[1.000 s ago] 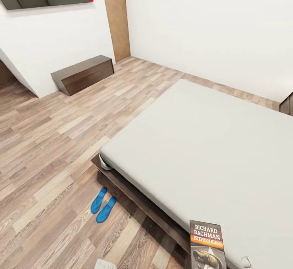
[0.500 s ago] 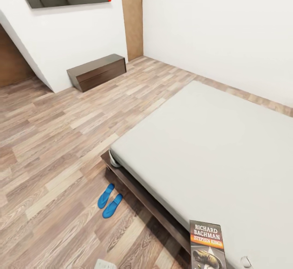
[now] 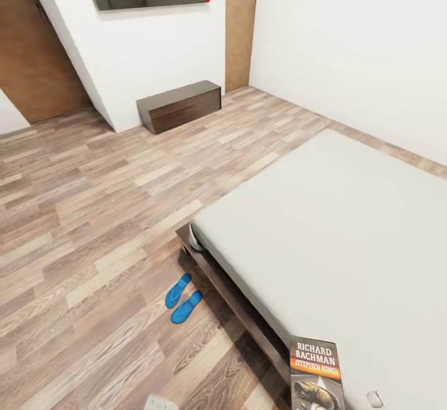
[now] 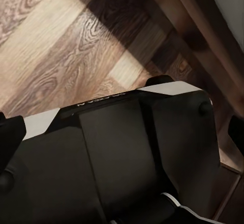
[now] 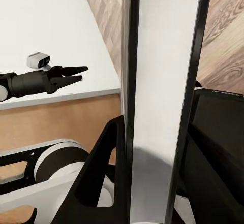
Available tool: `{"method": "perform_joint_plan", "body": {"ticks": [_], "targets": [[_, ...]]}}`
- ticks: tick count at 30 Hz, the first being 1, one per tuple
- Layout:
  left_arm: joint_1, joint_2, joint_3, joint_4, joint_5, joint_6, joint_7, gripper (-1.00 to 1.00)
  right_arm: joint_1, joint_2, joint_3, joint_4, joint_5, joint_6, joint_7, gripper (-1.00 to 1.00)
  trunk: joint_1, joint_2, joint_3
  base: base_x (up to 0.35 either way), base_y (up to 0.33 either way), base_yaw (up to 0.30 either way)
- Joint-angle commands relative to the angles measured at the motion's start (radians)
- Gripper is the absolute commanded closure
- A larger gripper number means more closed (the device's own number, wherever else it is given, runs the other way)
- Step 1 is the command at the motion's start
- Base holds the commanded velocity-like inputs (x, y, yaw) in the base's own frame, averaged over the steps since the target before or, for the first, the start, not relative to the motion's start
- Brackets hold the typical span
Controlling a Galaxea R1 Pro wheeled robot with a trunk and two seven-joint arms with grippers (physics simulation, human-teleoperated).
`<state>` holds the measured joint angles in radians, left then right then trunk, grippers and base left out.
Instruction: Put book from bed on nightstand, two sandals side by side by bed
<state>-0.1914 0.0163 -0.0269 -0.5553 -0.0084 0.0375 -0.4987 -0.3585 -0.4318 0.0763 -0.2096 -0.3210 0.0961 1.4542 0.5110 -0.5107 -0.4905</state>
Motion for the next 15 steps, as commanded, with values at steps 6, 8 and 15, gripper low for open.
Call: {"method": "perform_joint_plan", "body": {"ticks": [6, 8, 15], "targets": [[0.0, 0.001, -0.002, -0.002, -0.001, 0.004, -0.001, -1.0, 0.0, 0.001, 0.008, -0.001, -0.01, 0.013, 0.005, 1.0, 0.0, -0.001, -0.001, 0.0, 0.0, 0.292], [0.0, 0.001, -0.002, -0.002, -0.001, 0.004, -0.001, -1.0, 0.0, 0.002, 0.008, -0.001, -0.01, 0.013, 0.005, 1.0, 0.0, -0.001, -0.001, 0.0, 0.0, 0.292], [0.0, 0.001, -0.002, -0.002, -0.001, 0.004, -0.001, -1.0, 0.0, 0.002, 0.008, -0.001, -0.01, 0.013, 0.004, 1.0, 0.0, -0.001, -0.001, 0.0, 0.0, 0.292]]}}
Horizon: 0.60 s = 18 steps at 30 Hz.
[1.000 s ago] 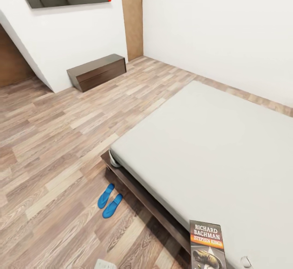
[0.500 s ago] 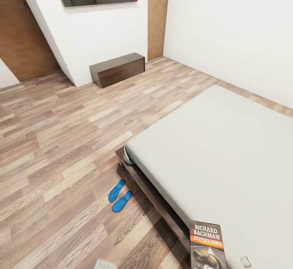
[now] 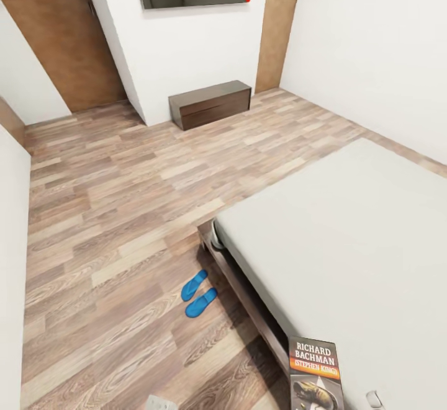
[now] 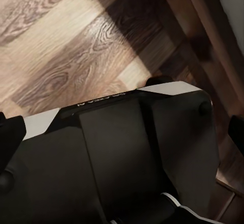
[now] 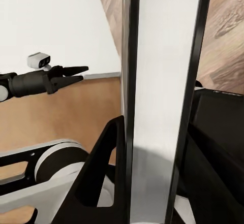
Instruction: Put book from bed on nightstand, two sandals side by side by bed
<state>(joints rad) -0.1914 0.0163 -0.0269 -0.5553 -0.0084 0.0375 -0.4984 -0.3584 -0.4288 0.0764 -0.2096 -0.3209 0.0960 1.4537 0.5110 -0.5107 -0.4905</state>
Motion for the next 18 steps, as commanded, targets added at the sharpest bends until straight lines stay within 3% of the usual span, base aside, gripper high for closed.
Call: {"method": "perform_joint_plan", "body": {"ticks": [1, 6, 18], "targets": [[0.0, 0.001, -0.002, -0.002, -0.001, 0.004, -0.002, -1.0, 0.0, -0.001, 0.008, -0.001, -0.01, 0.013, 0.001, 1.0, 0.0, -0.001, -0.001, 0.0, 0.0, 0.292], [0.0, 0.001, -0.004, -0.002, -0.001, 0.004, -0.002, -1.0, 0.0, 0.0, 0.008, -0.001, -0.01, 0.013, -0.062, 1.0, 0.0, -0.001, -0.001, 0.0, 0.0, 0.292], [0.0, 0.001, -0.004, -0.001, -0.001, 0.004, -0.002, -1.0, 0.0, 0.001, 0.008, -0.001, -0.01, 0.013, -0.078, 1.0, 0.0, -0.001, -0.001, 0.0, 0.0, 0.292]]}}
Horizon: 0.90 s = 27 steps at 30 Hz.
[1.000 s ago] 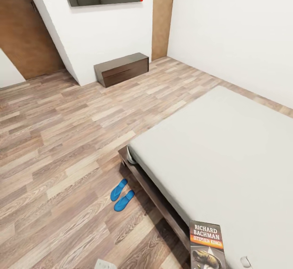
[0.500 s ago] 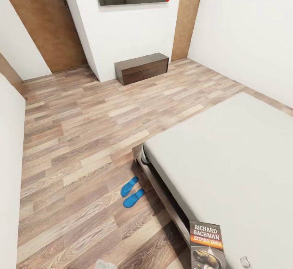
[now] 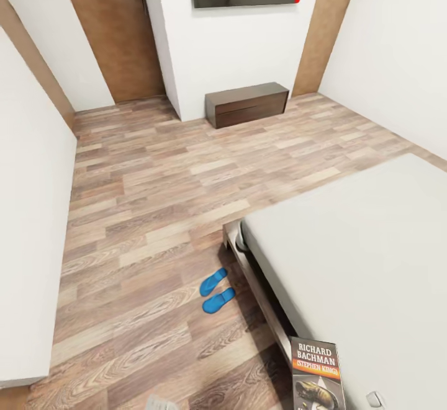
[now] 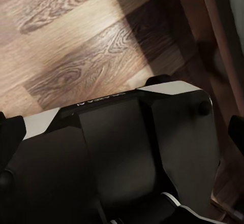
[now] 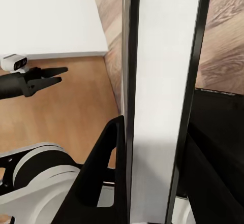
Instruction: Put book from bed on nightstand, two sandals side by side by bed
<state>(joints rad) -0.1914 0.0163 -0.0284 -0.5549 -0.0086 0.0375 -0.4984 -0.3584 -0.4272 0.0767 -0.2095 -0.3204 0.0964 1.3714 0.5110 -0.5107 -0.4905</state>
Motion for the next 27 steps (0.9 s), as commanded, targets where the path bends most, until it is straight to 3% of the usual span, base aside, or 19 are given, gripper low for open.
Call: {"method": "perform_joint_plan", "body": {"ticks": [1, 27], "targets": [[0.0, 0.001, -0.002, -0.001, -0.001, 0.004, -0.002, -1.0, 0.0, -0.001, 0.008, -0.001, -0.011, 0.013, 0.005, 1.0, 0.0, -0.001, -0.001, 0.0, 0.0, 0.292], [0.0, 0.001, -0.002, -0.001, -0.002, 0.004, -0.002, -1.0, 0.0, -0.001, 0.008, -0.001, -0.011, 0.014, 0.005, 1.0, 0.0, -0.001, -0.001, 0.0, 0.0, 0.292]]}}
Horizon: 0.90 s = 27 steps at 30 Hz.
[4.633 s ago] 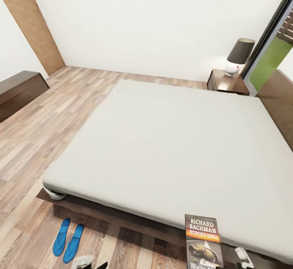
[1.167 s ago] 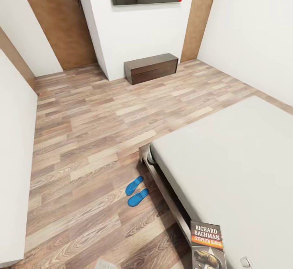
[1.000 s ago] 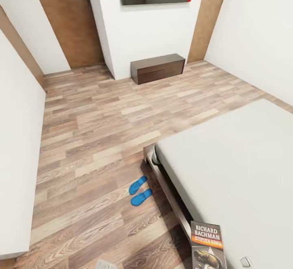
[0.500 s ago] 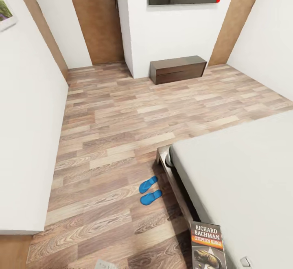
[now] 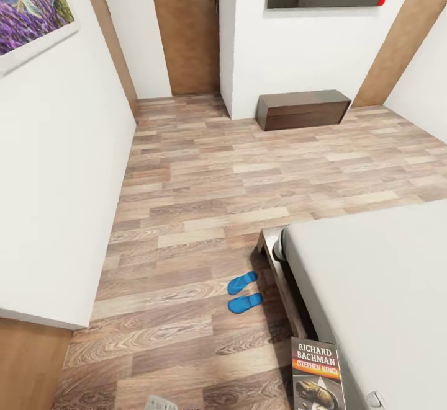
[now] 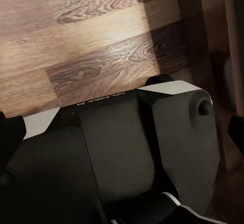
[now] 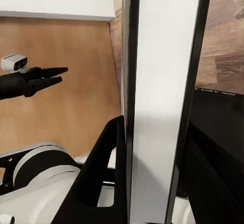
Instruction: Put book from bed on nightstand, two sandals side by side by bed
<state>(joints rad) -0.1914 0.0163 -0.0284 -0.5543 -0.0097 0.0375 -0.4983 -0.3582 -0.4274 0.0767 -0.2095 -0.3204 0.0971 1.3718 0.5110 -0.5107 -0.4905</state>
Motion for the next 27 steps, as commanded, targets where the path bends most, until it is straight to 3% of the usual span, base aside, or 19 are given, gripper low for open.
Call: {"method": "perform_joint_plan", "body": {"ticks": [1, 27], "targets": [[0.0, 0.001, -0.002, -0.001, -0.001, 0.004, -0.002, -1.0, 0.0, -0.001, 0.008, -0.001, -0.011, 0.013, 0.005, 1.0, 0.0, -0.001, -0.001, 0.0, 0.0, 0.292], [0.0, 0.001, -0.002, -0.001, 0.0, 0.004, -0.002, -1.0, 0.0, -0.001, 0.008, -0.001, -0.011, 0.013, 0.004, 1.0, 0.0, -0.001, -0.001, 0.0, 0.0, 0.292]]}}
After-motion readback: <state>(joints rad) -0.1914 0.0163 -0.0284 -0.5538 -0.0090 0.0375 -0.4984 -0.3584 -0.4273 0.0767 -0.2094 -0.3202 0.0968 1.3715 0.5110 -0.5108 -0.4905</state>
